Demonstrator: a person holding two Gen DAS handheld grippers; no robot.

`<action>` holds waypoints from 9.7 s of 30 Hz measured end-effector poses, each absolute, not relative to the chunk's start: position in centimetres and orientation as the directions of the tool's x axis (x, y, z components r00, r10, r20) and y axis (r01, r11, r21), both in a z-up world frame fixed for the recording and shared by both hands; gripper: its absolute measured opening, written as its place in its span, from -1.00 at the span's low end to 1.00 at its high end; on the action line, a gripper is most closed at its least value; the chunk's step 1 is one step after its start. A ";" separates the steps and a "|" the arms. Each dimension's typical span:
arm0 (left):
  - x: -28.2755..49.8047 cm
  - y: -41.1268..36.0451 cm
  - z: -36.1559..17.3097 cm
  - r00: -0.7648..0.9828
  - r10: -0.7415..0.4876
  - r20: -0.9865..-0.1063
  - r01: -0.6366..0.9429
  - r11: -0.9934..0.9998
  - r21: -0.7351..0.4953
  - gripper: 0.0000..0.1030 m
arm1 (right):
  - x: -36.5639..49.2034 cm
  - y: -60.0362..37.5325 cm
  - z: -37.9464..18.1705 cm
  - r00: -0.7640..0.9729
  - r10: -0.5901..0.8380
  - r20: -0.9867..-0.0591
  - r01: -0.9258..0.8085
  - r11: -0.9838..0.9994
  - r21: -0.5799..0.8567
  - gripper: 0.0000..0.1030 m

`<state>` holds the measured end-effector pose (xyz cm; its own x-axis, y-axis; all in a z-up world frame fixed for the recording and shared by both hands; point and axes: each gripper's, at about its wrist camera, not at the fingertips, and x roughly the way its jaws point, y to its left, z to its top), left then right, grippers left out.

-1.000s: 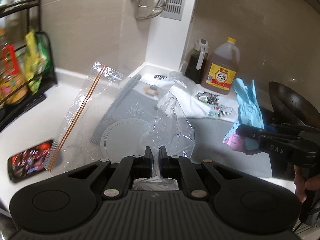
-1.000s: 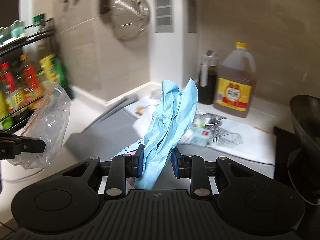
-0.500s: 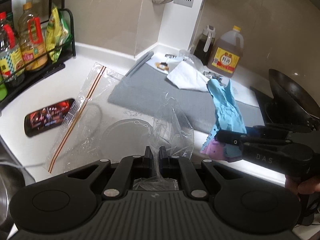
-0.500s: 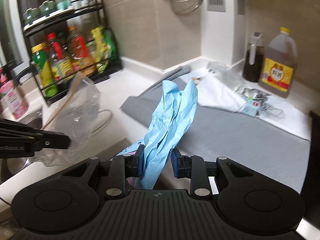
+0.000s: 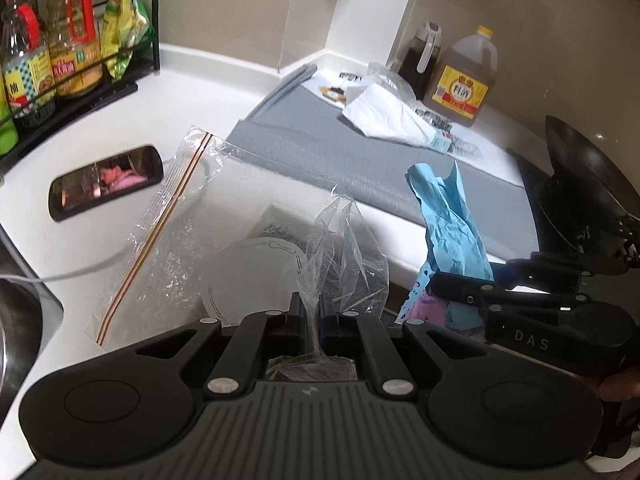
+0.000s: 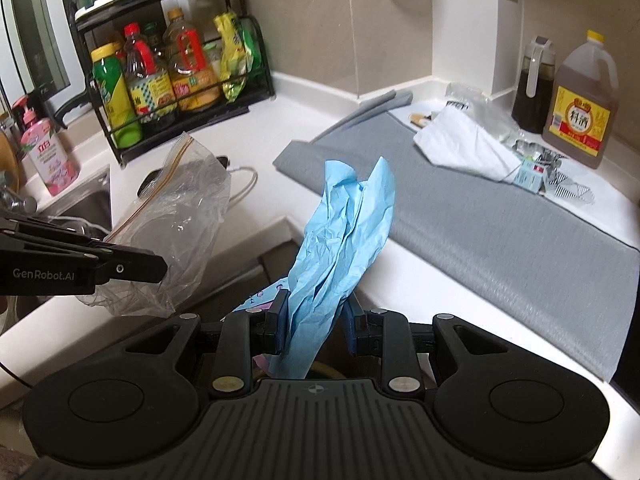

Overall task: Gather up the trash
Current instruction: 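Lift the zip bag and blue glove toward the trash bin with both tools, then open both tools over the bin to drop the zip bag and glove, then move both tools back up to the items on the grey mat, then grasp the white tissues with left tool while right tool grasps patterned tea box, then carry the tissues and tea box down over the trash bin with both tools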

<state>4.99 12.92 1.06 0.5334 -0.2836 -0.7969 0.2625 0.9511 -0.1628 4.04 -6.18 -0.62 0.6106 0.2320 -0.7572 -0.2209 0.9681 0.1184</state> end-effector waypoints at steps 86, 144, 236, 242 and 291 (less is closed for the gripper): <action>14.1 8.3 -32.0 -0.021 -0.030 -0.999 0.360 0.932 -0.035 0.87 | 9.8 -1.6 -33.2 -0.036 0.099 -0.994 -0.319 0.942 0.106 0.14; 21.7 3.4 -0.1 0.608 -0.204 -0.768 0.260 0.964 -0.051 0.99 | 12.5 -16.4 -3.2 0.667 -0.008 -0.745 0.094 0.993 0.073 0.82; 34.1 -11.6 -9.6 0.328 -0.391 -0.860 0.830 0.554 0.065 1.00 | 22.3 -28.0 -8.3 0.512 -0.061 -0.857 0.267 0.959 0.092 -0.19; 34.9 -12.2 -9.8 0.281 -0.408 -0.869 0.847 0.531 0.024 1.00 | 21.4 -28.2 -8.9 0.553 -0.020 -0.833 0.256 0.956 0.146 0.14; 30.6 -6.3 -7.2 0.481 -0.417 -0.771 0.672 0.740 0.019 -0.83 | 18.6 -25.0 -7.3 0.633 -0.155 -0.758 0.251 0.968 0.011 -0.19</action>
<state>30.65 -6.27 -7.17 0.4806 -0.4170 -0.7714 0.6721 0.7403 0.0185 18.64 -24.98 -7.29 0.6333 -0.1551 -0.7582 0.2505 0.9680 0.0113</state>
